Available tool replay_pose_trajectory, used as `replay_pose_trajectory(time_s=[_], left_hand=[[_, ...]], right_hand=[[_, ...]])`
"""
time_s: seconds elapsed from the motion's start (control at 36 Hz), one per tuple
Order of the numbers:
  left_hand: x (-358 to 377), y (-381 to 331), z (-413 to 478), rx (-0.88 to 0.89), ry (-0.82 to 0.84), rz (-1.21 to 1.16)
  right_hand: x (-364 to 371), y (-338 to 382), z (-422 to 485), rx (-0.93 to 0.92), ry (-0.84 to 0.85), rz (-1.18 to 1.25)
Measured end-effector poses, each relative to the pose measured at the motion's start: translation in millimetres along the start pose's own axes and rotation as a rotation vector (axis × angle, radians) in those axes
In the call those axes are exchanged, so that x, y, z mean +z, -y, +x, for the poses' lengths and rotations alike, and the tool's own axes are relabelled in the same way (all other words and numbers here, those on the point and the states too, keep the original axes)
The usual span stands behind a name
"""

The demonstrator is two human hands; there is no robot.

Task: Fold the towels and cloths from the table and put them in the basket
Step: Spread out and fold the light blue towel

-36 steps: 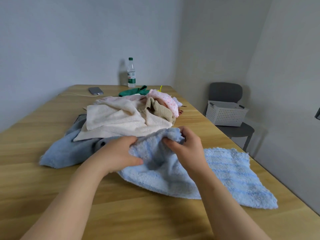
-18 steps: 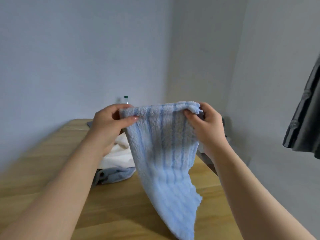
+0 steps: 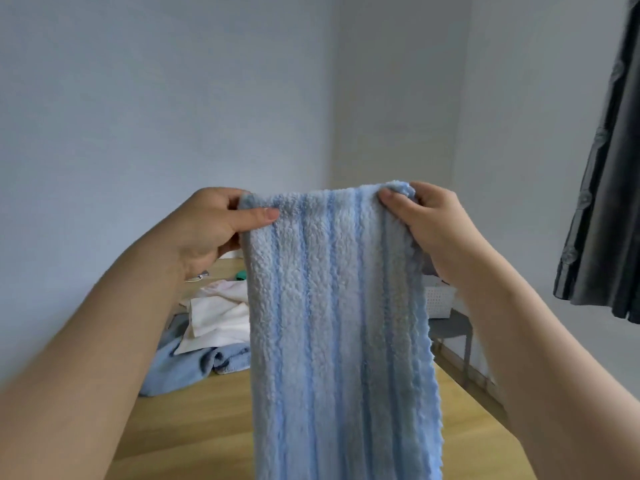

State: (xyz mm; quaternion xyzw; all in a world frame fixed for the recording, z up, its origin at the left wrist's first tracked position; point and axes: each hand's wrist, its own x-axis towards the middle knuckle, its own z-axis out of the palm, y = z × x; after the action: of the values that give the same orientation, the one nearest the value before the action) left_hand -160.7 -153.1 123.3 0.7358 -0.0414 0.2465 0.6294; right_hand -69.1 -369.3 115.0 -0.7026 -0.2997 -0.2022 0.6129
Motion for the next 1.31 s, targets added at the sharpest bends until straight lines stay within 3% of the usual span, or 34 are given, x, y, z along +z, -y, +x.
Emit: replay_pose_trajectory(time_s=[0.11,0.19,0.31,0.39,0.5,0.67,0.83,0.94,1.08,1.19,1.31], left_hand=[[6,29,15,-0.035,-0.013,0.428],[13,46,30,0.018,-0.061,0.587],[16,37,47,0.169,-0.181,0.539],[17,23,51,0.319,-0.243,0.468],[17,15,39,0.454,-0.299,0.401],[20,59,-9,0.255,-0.152,0.263],[19,149,-55,-0.016,0.018,0.375],[24,175,-79,-0.090,0.171,0.415],[30,188,-109,-0.183,0.453,0.160],[34,209,-107,-0.200,0.396,0.194],[46,215,-80,-0.221,0.172,0.148]], right_hand=[[4,-35,4,0.117,0.097,-0.253],[8,-58,9,0.127,0.078,-0.358],[6,-50,19,0.079,-0.051,-0.190],[4,-28,22,-0.056,-0.129,-0.074],[-1,-13,15,-0.138,-0.166,0.034],[-5,-49,-32,-0.081,-0.102,-0.027],[-5,-114,-106,0.133,0.082,-0.221],[-10,-133,-140,0.307,0.266,-0.116],[-16,-147,-167,0.389,0.370,0.076],[-13,-158,-171,0.439,0.367,0.087],[-2,-166,-152,0.454,0.247,0.060]])
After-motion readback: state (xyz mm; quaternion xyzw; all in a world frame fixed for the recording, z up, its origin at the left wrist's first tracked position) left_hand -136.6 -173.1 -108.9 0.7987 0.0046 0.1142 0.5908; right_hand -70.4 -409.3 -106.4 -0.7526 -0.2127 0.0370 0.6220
